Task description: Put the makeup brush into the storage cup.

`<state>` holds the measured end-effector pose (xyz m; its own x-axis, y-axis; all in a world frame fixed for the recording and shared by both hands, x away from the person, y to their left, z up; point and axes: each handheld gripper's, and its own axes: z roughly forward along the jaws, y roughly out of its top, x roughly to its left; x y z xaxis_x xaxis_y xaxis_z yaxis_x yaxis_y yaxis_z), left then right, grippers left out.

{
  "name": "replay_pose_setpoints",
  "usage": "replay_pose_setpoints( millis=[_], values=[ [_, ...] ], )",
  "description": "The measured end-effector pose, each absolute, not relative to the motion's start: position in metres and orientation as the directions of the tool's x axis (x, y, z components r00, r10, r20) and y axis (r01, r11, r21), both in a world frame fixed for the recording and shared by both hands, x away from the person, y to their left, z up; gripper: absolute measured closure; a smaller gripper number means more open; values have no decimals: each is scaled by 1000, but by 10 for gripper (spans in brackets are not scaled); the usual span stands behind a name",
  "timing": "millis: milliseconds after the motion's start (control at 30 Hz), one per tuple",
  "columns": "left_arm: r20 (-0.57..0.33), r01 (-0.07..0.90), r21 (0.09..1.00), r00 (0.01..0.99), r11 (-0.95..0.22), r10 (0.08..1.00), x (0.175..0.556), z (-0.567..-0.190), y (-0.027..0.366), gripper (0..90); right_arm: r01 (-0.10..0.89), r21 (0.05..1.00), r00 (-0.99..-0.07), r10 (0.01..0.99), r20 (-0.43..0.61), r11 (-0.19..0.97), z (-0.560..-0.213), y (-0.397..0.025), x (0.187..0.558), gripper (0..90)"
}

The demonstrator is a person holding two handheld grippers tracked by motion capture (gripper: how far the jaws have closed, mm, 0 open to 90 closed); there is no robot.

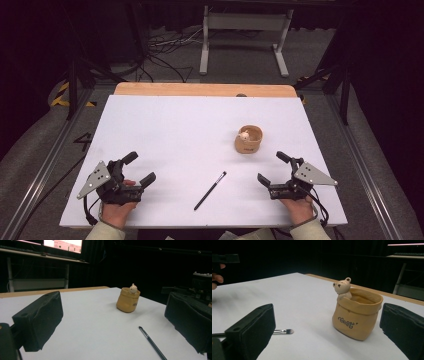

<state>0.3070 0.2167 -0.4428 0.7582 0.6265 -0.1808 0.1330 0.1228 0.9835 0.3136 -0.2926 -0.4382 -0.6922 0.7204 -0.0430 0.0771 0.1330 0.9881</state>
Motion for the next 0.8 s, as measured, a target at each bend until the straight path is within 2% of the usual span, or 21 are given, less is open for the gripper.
replay_pose_setpoints(
  millis=[267, 800],
  values=[
    [-130, 104, 992, 772, 78, 623, 311, -426, 196, 19, 76, 987, -694, 719, -49, 141, -438, -293, 312, 5],
    [-175, 151, 984, 789, 90, 589, 330, -416, 163, 19, 77, 989, -674, 738, -39, 123, -432, -301, 306, 3]
  ],
)
